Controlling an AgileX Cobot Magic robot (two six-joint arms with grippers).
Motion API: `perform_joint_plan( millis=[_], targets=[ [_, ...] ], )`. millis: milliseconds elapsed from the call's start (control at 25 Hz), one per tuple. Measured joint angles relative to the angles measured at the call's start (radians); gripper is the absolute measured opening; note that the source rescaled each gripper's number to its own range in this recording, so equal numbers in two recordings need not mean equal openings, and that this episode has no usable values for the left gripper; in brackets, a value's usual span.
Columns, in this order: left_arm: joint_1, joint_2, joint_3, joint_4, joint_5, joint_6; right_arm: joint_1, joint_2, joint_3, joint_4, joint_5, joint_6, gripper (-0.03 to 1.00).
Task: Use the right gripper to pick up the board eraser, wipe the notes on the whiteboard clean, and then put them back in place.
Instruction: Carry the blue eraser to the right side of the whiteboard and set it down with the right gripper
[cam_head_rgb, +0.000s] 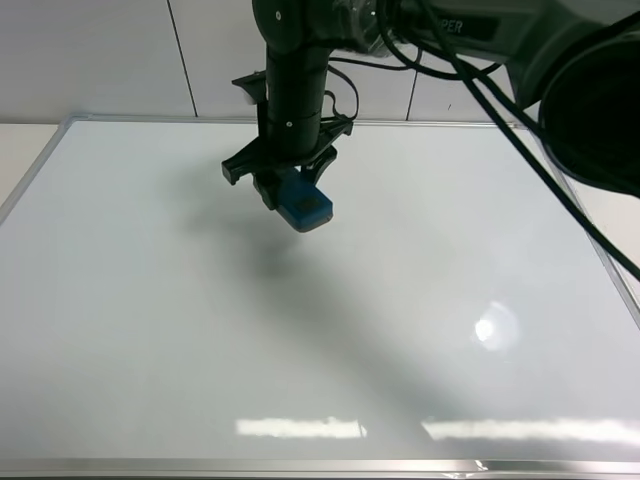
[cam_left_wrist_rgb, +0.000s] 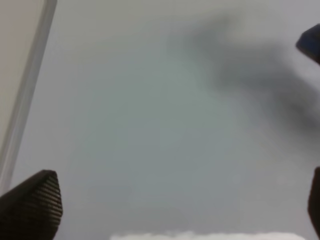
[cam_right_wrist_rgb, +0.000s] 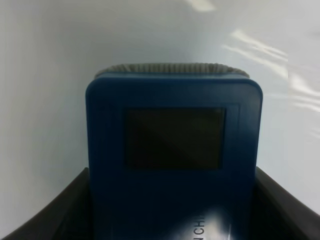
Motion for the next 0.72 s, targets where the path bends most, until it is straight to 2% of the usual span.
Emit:
perform_joint_plan(
  millis=[200, 320, 440, 720],
  targets=[
    [0.0, 0.0, 0.0, 0.0, 0.0, 0.0, -0.037, -0.063, 0.007, -0.013, 0.01, 0.0, 0.0],
    [0.0, 0.0, 0.0, 0.0, 0.0, 0.0, -0.067, -0.12, 0.066, -0.01, 0.007, 0.0, 0.0],
    [0.0, 0.0, 0.0, 0.0, 0.0, 0.0, -0.107, -0.198, 0.203, -0.007, -0.028, 0.0, 0.0],
    [0.0, 0.0, 0.0, 0.0, 0.0, 0.0, -0.239, -0.46, 0.654, 0.0, -0.262, 0.0, 0.0]
  ],
)
